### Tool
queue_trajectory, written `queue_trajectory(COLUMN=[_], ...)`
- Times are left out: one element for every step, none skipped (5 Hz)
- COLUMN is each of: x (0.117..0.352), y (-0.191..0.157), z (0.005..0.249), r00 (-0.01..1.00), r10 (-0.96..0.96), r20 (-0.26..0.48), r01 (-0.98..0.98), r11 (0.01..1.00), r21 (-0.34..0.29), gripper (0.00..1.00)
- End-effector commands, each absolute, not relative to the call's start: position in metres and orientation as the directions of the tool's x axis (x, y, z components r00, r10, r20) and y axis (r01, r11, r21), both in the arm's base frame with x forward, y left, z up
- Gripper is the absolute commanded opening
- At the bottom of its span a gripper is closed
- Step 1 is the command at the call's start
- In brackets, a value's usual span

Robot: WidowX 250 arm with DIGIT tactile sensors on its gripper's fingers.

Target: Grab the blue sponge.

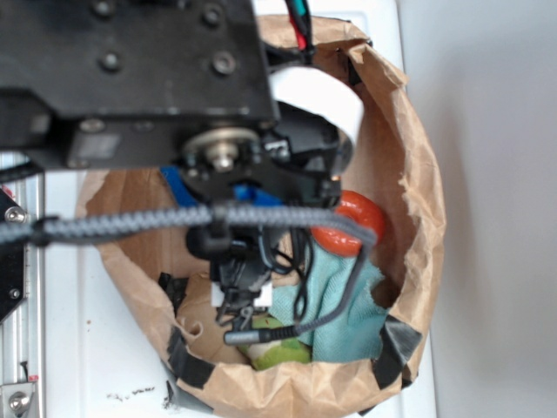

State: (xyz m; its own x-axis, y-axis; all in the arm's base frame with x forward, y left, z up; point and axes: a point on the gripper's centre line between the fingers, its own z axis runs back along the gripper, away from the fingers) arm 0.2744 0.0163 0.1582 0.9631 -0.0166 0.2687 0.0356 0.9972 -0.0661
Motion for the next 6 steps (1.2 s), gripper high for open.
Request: queue_trajectory(x=[0.2710,0.2713,0.2713,0.2713,0.2713,0.2713], y=[0.0197,0.0189,0.0189,0.0189,0.0189,0.0189], z=[0.1713,0.1702,0.1702,0.1702,0.1702,0.1702], r00=[0.950,0.949,0.949,0.949,0.949,0.949], r10=[-0.023,-0.032,-0.032,-0.032,-0.032,-0.032], r20=[0.311,0.313,0.313,0.313,0.313,0.313], r01=[0.041,0.048,0.048,0.048,0.048,0.048], r11=[0.998,0.998,0.998,0.998,0.998,0.998], r21=[-0.051,-0.046,-0.046,-0.046,-0.046,-0.046], gripper=[1.00,1.00,1.00,1.00,1.00,1.00])
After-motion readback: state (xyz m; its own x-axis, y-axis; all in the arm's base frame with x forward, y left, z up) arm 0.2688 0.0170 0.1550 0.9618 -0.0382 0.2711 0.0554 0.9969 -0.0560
